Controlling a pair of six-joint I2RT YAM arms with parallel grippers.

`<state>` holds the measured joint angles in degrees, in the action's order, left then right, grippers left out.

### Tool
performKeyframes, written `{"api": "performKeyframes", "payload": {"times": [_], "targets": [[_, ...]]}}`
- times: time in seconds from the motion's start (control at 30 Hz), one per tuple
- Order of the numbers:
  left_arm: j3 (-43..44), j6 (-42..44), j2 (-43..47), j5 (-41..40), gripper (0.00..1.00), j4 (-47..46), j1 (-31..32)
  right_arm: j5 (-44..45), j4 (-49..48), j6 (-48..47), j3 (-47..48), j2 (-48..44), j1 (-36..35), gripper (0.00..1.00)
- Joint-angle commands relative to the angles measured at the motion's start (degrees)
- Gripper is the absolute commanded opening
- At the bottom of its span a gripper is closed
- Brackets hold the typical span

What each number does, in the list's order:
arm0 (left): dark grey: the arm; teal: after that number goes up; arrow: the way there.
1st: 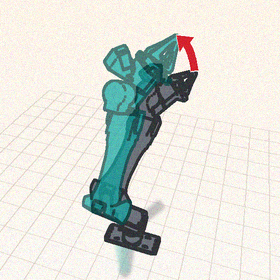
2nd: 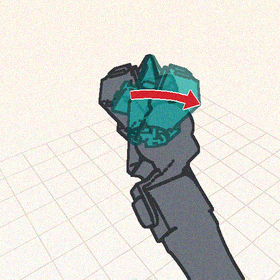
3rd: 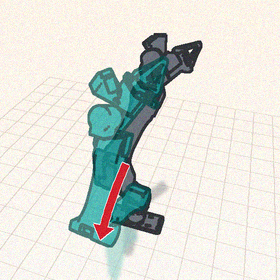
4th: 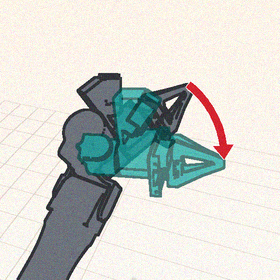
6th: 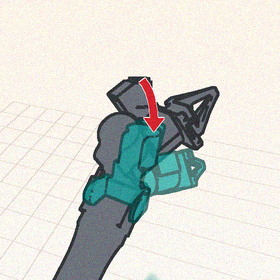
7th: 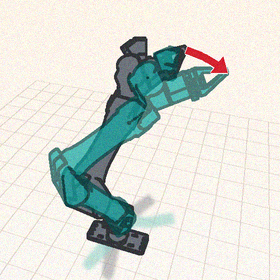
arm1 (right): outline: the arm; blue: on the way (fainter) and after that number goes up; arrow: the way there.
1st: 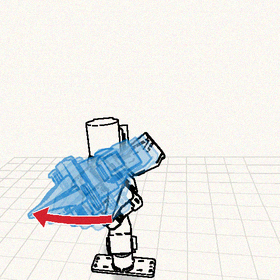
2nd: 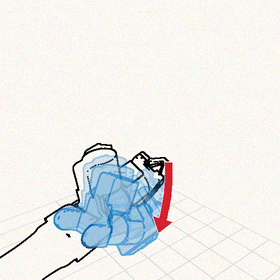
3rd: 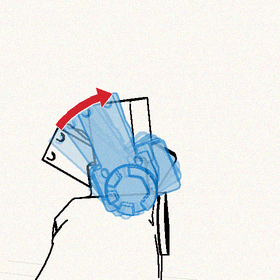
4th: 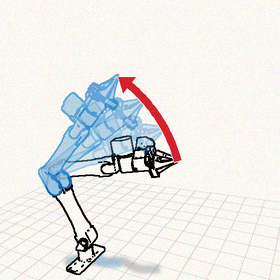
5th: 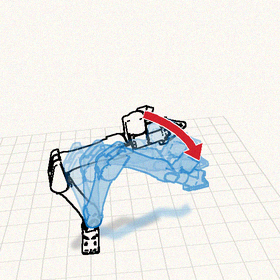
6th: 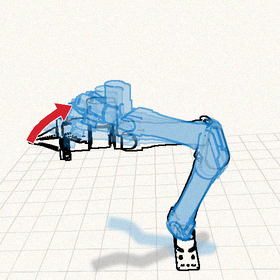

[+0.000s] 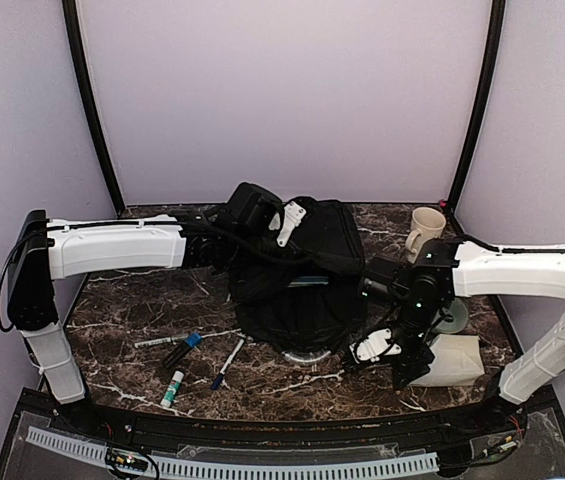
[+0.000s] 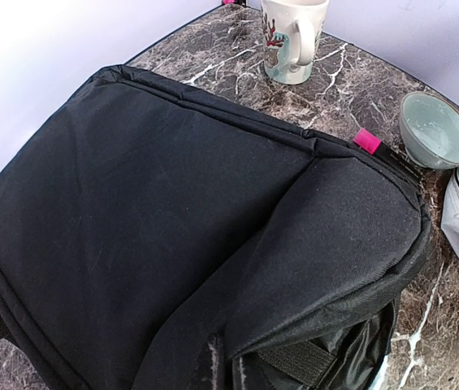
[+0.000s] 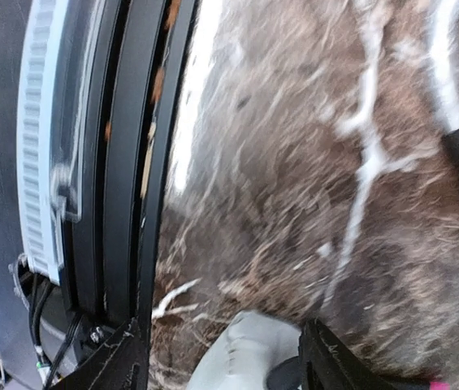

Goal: Pack the student bag
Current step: Move the pencil case to the center of the board.

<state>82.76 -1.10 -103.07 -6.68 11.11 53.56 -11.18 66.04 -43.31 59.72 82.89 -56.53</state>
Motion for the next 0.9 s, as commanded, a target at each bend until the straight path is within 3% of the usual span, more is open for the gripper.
{"api": "performKeyframes", "payload": {"times": [0.0,0.3,0.6,0.7,0.87], "targets": [[-0.5,-0.1,0.2,-1.9,0.0,-1.1,-0.7,4.3,3.8,-2.1,-6.2,-2.7,3.7,0.99],[-0.2,0.0,-0.2,-1.6,0.0,-0.8,-0.7,4.5,2.6,-2.9,-8.1,-5.8,9.0,1.0],[-0.1,0.1,-0.1,-1.9,0.0,-0.6,-0.7,12.2,0.2,-4.2,-14.3,-7.6,12.9,1.0],[-0.1,0.1,-0.2,-2.0,0.0,-0.6,-0.7,12.4,-0.4,-4.7,-15.1,-7.7,12.9,0.88],[-0.1,0.0,-0.4,-2.1,0.0,-0.7,-0.8,7.3,-1.4,-3.4,-13.6,-4.1,12.8,0.53]]}}
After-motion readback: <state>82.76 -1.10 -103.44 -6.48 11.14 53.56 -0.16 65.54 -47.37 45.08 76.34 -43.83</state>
